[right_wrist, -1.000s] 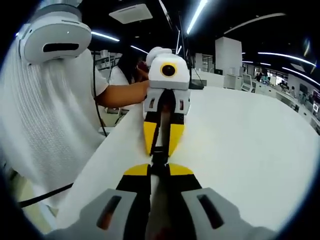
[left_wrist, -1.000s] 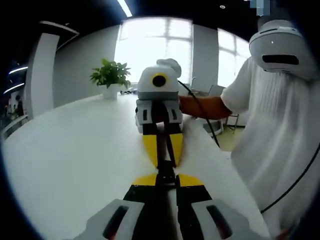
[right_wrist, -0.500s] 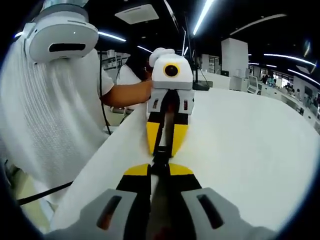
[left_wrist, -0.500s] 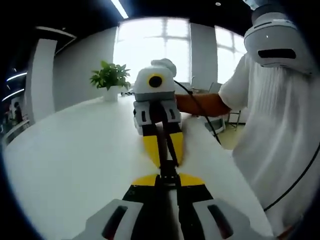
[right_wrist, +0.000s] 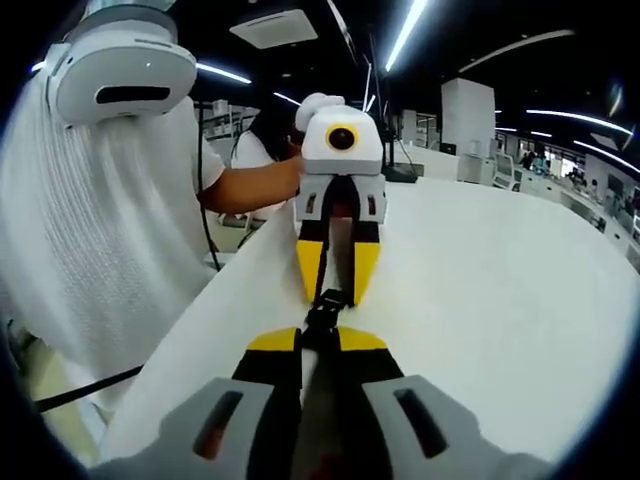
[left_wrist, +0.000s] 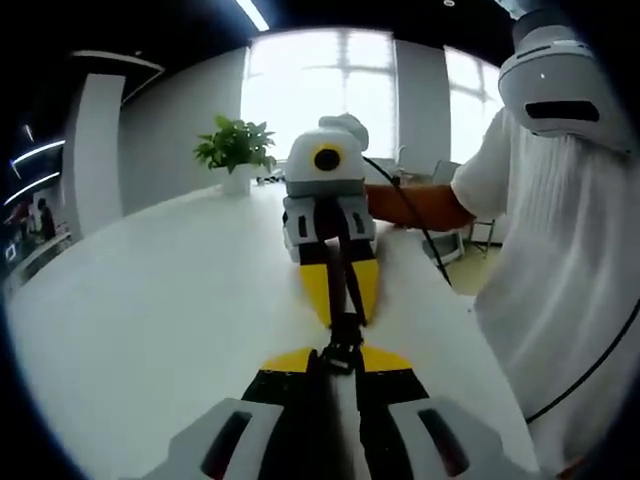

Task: Snap the two parts of the plastic buckle together until the buckle closes and remains connected.

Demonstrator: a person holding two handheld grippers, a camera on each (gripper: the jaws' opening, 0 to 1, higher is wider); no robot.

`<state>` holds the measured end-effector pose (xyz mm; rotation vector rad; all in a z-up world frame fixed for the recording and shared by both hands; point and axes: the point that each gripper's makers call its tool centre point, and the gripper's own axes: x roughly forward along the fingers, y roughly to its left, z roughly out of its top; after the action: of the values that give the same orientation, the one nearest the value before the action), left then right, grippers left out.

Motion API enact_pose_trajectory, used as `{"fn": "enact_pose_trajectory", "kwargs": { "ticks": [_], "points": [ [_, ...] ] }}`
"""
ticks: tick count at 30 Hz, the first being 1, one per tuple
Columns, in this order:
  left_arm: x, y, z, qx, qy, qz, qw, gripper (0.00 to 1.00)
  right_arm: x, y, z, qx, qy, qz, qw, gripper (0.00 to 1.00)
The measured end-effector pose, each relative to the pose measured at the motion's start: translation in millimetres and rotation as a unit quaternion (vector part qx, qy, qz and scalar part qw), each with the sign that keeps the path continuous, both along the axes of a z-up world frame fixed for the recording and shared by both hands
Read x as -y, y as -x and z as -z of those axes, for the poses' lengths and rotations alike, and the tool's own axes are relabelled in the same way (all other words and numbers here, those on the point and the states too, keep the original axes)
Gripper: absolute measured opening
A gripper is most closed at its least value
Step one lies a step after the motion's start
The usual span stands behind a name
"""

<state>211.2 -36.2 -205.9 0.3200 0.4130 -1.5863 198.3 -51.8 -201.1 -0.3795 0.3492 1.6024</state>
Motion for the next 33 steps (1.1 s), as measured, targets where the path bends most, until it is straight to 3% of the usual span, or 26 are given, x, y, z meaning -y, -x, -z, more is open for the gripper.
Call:
{"fn": "enact_pose_trajectory", "kwargs": {
  "ticks": [14,33],
  "points": [
    [-2.9,4.3,0.3,0.004,0.001,0.001,1.0000,0.12,-0.1,-4.7,0.3,0.003,0.001,0.015,0.9999,0.11],
    [-0.1,11.2,-1.4,-0.006,0.007,0.009,0.9999,0.09,0.9,-11.3,0.6,-0.005,0.006,-0.008,0.9999,0.10]
  ]
}}
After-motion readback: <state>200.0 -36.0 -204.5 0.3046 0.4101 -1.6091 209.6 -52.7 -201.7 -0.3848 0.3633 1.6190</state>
